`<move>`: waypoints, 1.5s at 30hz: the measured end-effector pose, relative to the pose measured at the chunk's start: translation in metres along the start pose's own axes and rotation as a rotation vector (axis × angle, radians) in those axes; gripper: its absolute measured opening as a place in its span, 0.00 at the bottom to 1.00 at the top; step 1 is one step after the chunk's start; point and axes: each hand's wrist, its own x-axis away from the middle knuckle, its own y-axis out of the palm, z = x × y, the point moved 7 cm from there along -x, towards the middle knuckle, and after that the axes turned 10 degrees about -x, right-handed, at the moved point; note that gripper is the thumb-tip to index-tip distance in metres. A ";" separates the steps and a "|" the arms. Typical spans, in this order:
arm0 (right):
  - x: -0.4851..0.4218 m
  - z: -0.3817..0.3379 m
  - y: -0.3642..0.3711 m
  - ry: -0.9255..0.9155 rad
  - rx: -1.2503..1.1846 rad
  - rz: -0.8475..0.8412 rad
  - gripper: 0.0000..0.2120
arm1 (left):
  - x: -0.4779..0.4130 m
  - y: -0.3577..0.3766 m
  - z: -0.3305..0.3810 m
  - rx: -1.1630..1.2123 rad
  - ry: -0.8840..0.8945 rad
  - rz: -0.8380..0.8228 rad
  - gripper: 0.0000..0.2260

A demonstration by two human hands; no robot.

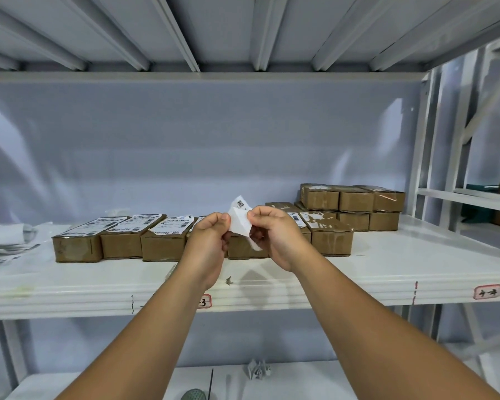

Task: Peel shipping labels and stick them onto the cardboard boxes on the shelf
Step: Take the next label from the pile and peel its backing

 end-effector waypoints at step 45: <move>-0.050 0.034 0.025 -0.238 0.325 0.015 0.27 | -0.055 -0.022 -0.010 -0.151 0.282 0.357 0.14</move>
